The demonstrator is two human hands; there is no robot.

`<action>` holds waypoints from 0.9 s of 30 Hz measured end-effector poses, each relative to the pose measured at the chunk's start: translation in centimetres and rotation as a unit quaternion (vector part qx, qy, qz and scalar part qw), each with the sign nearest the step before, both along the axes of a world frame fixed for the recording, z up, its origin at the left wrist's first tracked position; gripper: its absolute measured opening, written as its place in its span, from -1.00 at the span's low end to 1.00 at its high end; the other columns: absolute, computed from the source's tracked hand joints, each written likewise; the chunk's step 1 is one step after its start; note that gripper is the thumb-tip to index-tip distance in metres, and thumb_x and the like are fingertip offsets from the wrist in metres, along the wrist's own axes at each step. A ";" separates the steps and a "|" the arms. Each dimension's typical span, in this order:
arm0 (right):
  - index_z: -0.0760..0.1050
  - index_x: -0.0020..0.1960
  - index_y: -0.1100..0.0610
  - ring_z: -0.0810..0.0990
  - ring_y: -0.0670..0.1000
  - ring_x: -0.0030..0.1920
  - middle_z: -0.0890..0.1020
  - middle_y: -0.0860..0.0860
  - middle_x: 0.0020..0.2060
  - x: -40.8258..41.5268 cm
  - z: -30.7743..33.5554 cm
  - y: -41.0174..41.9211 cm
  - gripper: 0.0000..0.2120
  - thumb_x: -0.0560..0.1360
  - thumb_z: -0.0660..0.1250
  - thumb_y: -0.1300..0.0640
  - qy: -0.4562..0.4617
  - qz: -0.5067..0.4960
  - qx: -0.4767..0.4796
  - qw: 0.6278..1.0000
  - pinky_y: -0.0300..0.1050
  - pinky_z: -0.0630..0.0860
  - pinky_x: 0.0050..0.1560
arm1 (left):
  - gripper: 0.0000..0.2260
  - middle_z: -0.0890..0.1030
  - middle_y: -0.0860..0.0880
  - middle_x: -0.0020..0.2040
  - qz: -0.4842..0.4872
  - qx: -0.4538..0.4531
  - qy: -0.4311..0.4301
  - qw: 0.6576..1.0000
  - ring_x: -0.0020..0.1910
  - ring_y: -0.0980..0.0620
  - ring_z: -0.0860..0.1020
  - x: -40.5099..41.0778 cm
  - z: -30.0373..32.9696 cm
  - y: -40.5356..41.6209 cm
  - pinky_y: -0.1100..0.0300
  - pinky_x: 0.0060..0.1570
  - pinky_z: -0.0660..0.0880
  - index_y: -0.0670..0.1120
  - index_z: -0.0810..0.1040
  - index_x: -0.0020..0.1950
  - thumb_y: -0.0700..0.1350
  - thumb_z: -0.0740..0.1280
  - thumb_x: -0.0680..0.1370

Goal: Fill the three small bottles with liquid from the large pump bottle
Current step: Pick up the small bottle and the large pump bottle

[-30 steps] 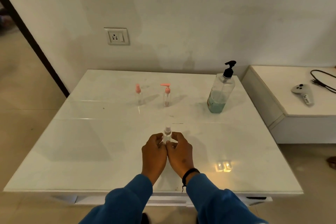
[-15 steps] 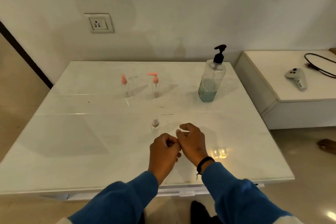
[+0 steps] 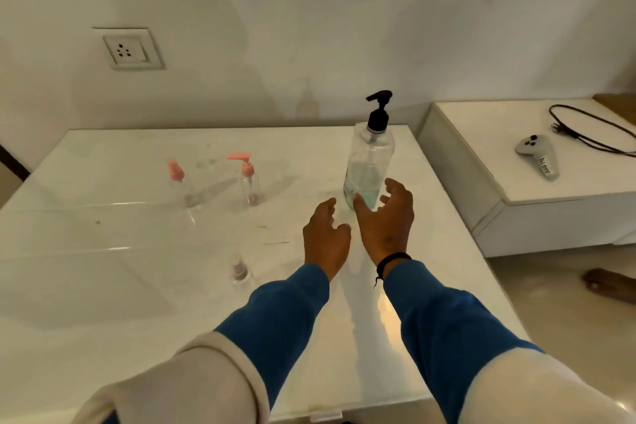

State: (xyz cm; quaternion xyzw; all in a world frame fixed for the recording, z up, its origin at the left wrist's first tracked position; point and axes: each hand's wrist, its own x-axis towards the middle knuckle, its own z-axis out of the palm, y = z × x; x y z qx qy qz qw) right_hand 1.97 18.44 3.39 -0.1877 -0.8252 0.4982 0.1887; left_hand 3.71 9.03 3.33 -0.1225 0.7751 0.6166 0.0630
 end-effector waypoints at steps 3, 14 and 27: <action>0.32 0.48 0.06 0.50 0.03 0.31 0.46 0.02 0.37 -2.1 -0.2 0.5 -0.30 0.46 0.54 -0.09 0.006 0.019 0.017 1.000 -0.12 0.48 0.25 | -0.48 0.41 0.00 0.50 -0.025 -0.013 0.036 0.999 0.44 -0.03 0.42 -1.8 -0.3 0.8 0.13 0.34 0.40 -0.01 0.27 0.56 -0.23 0.31 0.62; 0.39 0.36 0.06 0.49 -0.07 0.07 0.55 -0.07 0.14 -5.0 -0.2 1.3 -0.42 0.47 0.53 -0.11 0.015 0.017 0.022 1.000 -0.16 0.51 0.13 | -0.56 0.51 0.01 0.41 -0.003 0.009 0.086 0.996 0.37 -0.02 0.50 -4.6 -1.6 2.9 0.02 0.35 0.48 -0.01 0.40 0.49 -0.07 0.36 0.61; 0.41 0.31 0.01 0.54 -0.04 0.03 0.53 -0.14 0.05 2.7 0.1 0.3 -0.43 0.43 0.56 -0.13 -0.003 0.031 0.007 0.999 -0.08 0.60 0.11 | -0.61 0.58 0.05 0.27 -0.003 -0.013 0.053 0.999 0.27 0.03 0.56 2.0 -0.6 0.8 0.22 0.18 0.51 -0.06 0.48 0.41 -0.26 0.32 0.58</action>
